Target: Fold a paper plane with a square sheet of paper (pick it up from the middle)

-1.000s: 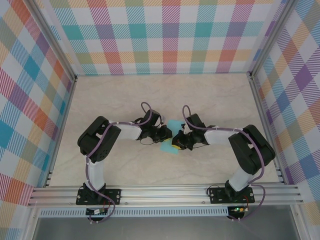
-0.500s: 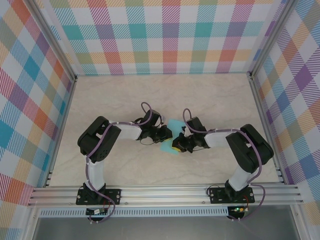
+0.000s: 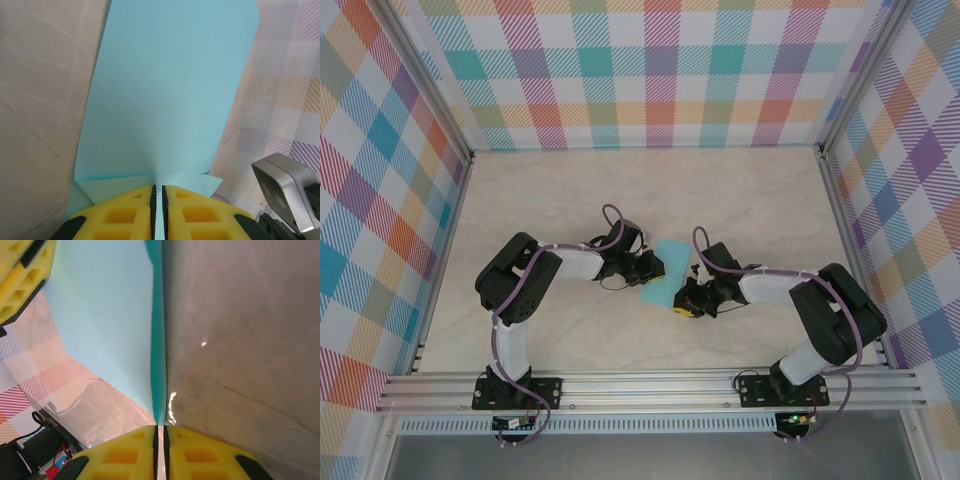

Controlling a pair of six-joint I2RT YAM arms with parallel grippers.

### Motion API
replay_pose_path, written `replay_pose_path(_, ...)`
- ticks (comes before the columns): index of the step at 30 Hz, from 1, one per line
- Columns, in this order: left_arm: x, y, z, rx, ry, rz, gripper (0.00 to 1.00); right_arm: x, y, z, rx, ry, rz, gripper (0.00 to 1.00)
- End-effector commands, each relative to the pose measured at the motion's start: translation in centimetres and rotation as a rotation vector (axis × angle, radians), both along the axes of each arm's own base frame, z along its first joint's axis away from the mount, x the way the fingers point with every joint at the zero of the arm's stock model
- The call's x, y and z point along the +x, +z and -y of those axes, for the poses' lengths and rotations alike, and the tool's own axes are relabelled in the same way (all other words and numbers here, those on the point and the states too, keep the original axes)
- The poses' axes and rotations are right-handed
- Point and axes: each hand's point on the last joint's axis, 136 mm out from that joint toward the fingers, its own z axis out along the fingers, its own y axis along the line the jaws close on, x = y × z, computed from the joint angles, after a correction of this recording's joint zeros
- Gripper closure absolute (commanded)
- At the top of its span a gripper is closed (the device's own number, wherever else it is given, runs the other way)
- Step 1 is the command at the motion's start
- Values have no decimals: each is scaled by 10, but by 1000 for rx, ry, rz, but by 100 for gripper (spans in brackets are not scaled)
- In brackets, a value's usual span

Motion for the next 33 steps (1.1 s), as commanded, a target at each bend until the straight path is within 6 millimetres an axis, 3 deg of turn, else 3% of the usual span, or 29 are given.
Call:
replay_pose_path(1, -11, -32, -17, 104, 13, -68, 85, 5, 17, -5, 20, 10, 46, 86)
replay_pose_path(6, -12, -33, -16, 102, 9, -71, 85, 25, 29, -19, 63, 1, 87, 86)
replay_pose_path(11, -12, -32, -16, 102, 8, -73, 85, 32, 17, -28, 71, 7, 57, 85)
replay_pose_path(15, -13, -33, -16, 104, 7, -75, 85, 19, 0, -25, 55, 24, 7, 85)
replay_pose_path(22, -13, -35, -18, 115, 6, -77, 85, -17, -18, 2, -23, 52, -39, 85)
replay_pose_path(27, -14, -37, -18, 115, 4, -80, 86, -16, -7, 3, -24, 67, -12, 84)
replay_pose_path(33, -14, -37, -18, 117, 5, -81, 86, 14, 19, -15, 19, 50, 80, 84)
